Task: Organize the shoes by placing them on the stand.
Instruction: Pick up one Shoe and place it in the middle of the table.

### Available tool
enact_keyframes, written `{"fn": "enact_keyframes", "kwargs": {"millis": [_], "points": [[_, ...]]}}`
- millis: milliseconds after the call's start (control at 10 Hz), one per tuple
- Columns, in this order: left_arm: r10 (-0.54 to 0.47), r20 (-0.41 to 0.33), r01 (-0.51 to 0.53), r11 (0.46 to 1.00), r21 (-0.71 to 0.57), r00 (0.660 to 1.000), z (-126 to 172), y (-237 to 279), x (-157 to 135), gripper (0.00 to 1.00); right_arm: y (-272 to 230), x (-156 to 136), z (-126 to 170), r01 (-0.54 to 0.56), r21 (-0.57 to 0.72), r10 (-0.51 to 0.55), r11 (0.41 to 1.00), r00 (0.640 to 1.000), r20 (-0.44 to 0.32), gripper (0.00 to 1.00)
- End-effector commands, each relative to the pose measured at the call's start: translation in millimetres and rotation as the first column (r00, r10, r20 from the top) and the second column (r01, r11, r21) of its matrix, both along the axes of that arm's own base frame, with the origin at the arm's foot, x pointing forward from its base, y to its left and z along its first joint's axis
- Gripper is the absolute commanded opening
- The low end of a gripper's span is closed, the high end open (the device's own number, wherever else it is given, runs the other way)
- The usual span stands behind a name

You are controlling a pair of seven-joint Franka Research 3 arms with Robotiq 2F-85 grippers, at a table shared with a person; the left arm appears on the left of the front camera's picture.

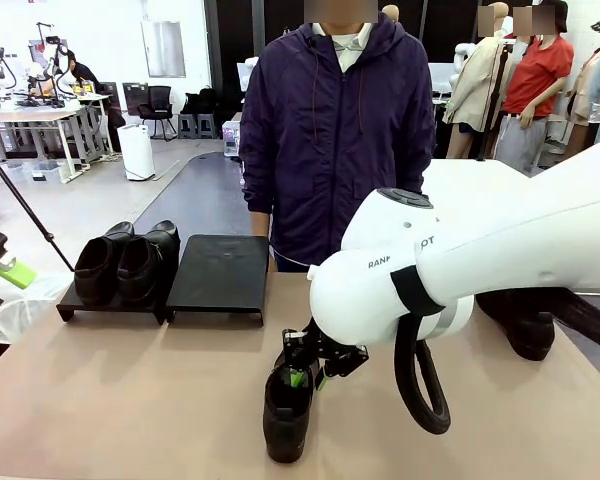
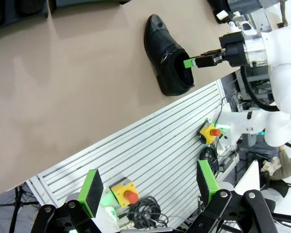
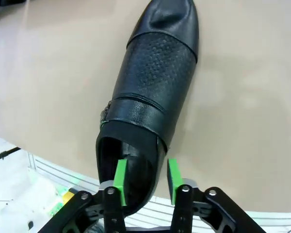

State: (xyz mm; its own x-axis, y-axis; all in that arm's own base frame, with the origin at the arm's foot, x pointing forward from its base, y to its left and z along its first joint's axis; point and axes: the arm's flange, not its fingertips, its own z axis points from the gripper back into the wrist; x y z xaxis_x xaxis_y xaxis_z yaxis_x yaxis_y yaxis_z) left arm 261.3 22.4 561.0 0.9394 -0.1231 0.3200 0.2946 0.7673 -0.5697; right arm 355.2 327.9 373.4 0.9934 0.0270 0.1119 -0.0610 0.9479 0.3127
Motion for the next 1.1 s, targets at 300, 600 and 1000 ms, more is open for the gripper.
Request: {"fn": "enact_keyframes", "kwargs": {"millis": [300, 600, 1000], "points": [[-0.003, -0.006, 0.003, 1.0, 0.009, 1.0, 1.7, 2.9, -1.7, 1.0, -95.7, -46.3, 109.7, -0.104, 0.056, 0.108, 0.993, 0.991, -0.077, 1.0], [-0.003, -0.006, 0.003, 1.0, 0.009, 1.0, 1.7, 2.9, -1.7, 1.0, -226.6, -75.1, 171.2, -0.288, 0.039, 0.289, 0.957, 0.956, -0.052, 1.0], [-0.003, -0.006, 0.003, 1.0, 0.009, 1.0, 1.7, 2.9, -1.7, 1.0, -356.3, -149.3, 202.3, -0.113, 0.167, 0.088, 0.979, 0.984, 0.152, 1.0]]}}
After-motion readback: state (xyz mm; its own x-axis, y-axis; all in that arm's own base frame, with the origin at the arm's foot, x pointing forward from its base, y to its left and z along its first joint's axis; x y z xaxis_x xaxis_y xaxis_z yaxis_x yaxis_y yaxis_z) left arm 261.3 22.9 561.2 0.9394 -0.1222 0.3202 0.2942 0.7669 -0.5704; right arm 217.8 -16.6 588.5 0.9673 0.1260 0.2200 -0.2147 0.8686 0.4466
